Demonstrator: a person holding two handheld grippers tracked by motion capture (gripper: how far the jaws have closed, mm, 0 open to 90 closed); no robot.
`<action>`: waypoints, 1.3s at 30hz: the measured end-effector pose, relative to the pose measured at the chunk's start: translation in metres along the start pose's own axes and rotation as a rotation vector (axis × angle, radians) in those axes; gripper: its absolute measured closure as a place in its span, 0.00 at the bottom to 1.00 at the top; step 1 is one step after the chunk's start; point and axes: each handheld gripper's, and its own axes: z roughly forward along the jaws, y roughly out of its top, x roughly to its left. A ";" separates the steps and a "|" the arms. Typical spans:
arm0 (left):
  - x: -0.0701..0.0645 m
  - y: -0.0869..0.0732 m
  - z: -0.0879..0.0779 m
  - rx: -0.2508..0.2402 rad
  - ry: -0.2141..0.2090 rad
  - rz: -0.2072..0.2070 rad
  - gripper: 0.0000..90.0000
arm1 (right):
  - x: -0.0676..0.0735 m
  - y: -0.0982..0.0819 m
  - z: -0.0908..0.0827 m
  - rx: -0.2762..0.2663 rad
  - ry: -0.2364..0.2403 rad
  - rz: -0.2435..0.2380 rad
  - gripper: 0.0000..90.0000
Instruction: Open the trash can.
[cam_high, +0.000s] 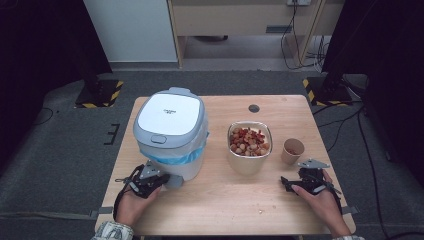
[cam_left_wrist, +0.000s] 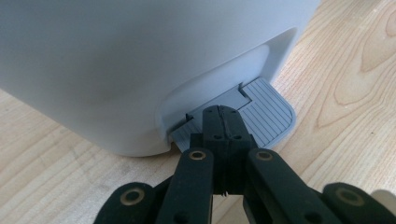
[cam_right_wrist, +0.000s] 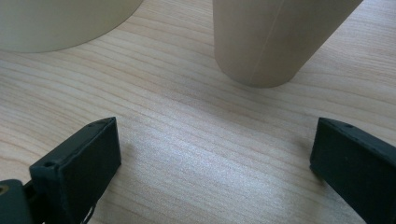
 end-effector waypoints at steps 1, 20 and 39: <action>0.000 0.000 0.000 -0.002 0.001 0.003 1.00 | 0.000 0.000 0.000 0.000 0.000 0.000 0.02; -0.002 0.000 0.002 0.019 0.013 0.006 1.00 | 0.000 0.000 0.000 0.000 0.001 0.001 0.02; -0.002 -0.001 0.011 0.069 0.009 0.028 1.00 | 0.000 0.000 0.000 0.001 -0.006 0.005 0.02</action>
